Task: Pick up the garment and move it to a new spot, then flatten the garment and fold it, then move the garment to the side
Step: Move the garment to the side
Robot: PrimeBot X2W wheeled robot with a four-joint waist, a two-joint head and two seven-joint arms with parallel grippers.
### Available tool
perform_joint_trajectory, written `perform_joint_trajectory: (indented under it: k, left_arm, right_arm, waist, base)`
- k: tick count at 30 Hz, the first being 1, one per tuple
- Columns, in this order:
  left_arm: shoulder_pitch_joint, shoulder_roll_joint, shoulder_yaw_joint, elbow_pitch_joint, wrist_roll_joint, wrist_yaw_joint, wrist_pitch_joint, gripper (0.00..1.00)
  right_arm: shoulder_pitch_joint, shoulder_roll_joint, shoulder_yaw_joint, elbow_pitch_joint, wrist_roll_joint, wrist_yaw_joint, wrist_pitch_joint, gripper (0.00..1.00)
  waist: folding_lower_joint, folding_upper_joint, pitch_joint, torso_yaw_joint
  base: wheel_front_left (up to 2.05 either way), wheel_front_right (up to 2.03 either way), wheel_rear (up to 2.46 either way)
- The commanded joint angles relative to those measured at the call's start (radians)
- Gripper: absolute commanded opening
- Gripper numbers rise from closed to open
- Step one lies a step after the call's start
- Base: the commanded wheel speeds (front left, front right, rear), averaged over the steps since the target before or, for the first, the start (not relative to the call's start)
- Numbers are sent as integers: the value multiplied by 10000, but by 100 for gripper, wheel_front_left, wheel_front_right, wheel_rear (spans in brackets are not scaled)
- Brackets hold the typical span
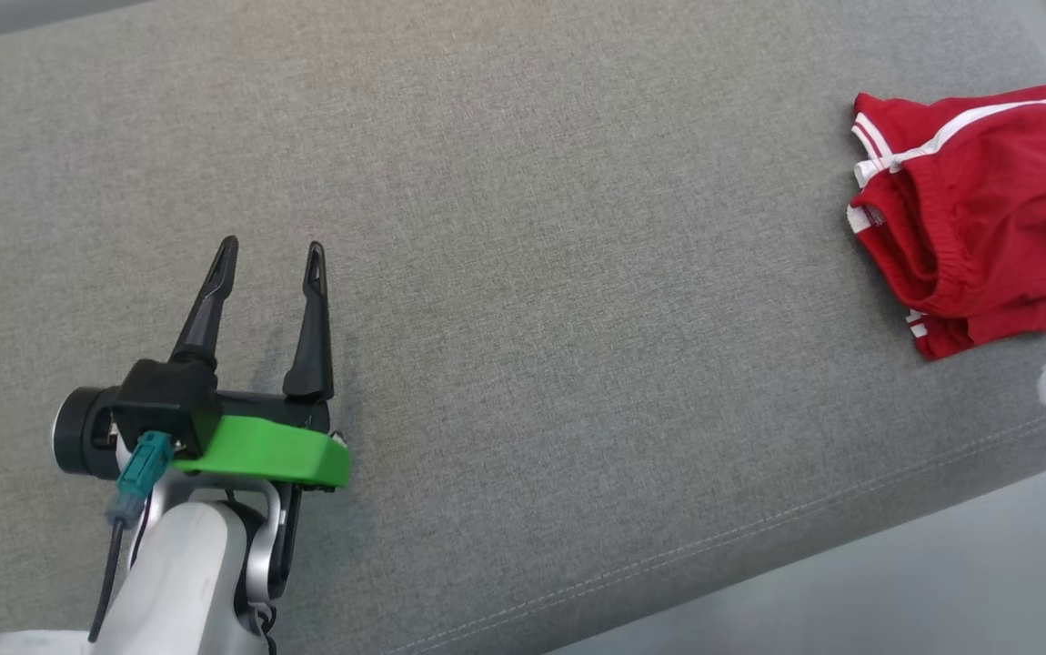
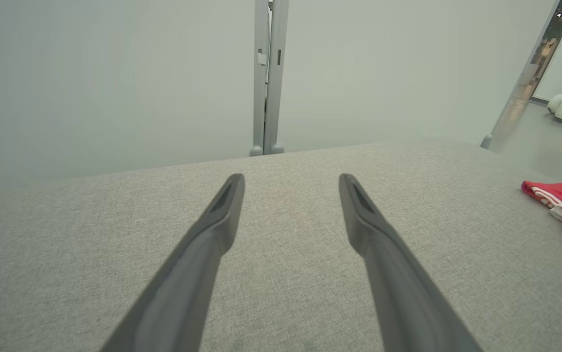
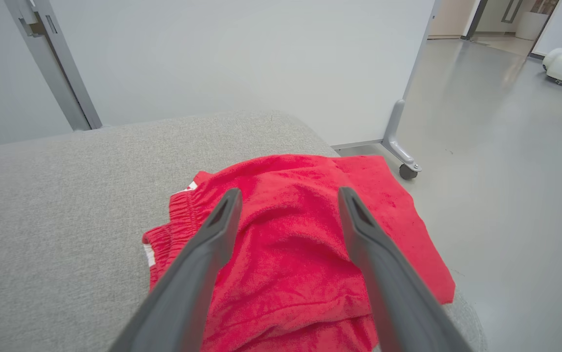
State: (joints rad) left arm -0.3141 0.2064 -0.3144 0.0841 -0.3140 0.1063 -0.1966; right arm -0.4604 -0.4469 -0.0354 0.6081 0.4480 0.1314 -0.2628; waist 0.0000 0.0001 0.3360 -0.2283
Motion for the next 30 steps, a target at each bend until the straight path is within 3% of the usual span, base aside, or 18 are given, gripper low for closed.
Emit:
perform_joint_trajectory:
  k: [1,6,12,19,30]
  left_arm:
    - [210,96,122,-55,-90,88,-100,100]
    - [483,104,302,-156,-251,208,-216,100]
    - [766,6,363,-269,-332,322,-375,100]
    - [1322,-43,291,-141,-365,307,-520,100]
    - [2160,137,130,147,-364,285,-565,100]
  right_arm:
    - [593,294,-233,-870,-162,-16,-22,100]
    - [1665,1209,-384,-3380,-793,-16,-19,100]
    - [2208,2192,-14,-5116,-1512,-16,80,100]
    - [2677,3117,331,-5602,-2382,-16,357,100]
    - [3419,3495,442,-5184,-3117,-16,703,100]
  waist:
    - [0,-1,-400,147]
    - [0,-1,-802,496]
    - [0,-1,-1263,1118]
    - [0,-1,-2079,1753]
    - [0,-1,-3187,2010]
  base:
    - [0,0,0]
    - [0,0,0]
    - [0,0,0]
    - [0,0,0]
    - [0,0,0]
